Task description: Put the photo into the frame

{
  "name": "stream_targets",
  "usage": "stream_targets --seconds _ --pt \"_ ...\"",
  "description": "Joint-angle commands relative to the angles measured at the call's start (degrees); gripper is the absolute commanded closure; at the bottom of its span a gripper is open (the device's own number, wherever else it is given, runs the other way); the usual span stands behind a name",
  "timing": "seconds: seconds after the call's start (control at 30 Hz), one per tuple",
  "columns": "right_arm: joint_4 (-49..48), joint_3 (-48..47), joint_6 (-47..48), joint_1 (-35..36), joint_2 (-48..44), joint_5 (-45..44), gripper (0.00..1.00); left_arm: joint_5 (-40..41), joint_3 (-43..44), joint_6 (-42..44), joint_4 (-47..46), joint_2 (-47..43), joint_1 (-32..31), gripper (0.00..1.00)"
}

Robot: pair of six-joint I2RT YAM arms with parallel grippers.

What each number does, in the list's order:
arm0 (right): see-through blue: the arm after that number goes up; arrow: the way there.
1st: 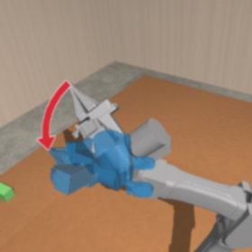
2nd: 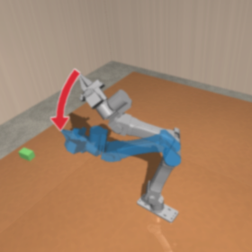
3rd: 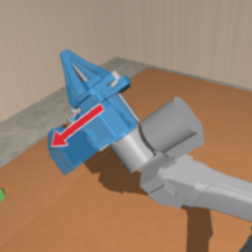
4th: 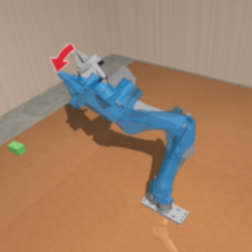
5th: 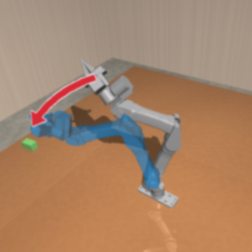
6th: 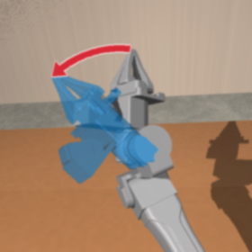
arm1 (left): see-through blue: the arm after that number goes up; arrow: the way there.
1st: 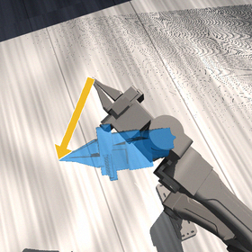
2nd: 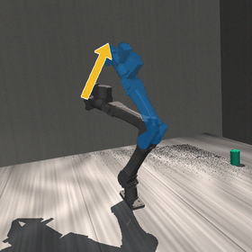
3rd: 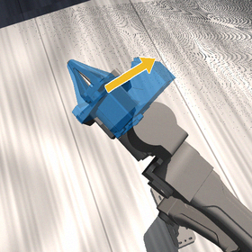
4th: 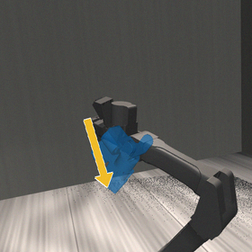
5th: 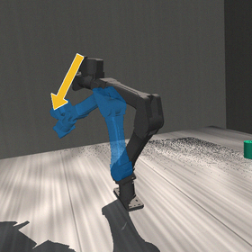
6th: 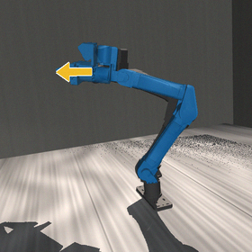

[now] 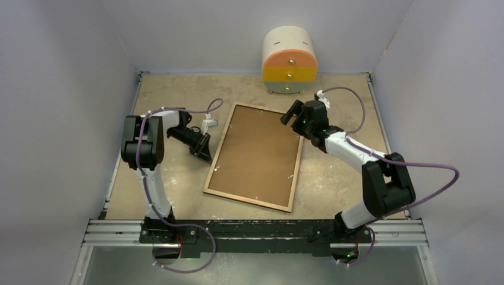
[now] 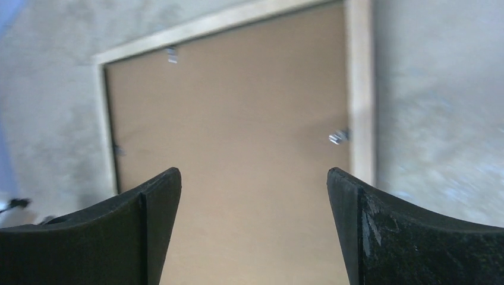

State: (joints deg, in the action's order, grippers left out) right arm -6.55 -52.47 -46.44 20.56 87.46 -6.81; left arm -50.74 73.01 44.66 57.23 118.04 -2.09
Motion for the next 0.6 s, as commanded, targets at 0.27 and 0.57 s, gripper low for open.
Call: stream_targets --seconds 0.27,0.57 --pt "3.70 5.71 4.67 -1.57 1.87 -1.35 0.03 3.18 -8.84 2.30 -4.46 -9.03 -5.56 0.93" --pt "-2.09 1.44 5.98 -1.52 7.41 7.47 0.03 4.82 -10.08 3.32 -5.06 -8.89 -11.52 0.92"
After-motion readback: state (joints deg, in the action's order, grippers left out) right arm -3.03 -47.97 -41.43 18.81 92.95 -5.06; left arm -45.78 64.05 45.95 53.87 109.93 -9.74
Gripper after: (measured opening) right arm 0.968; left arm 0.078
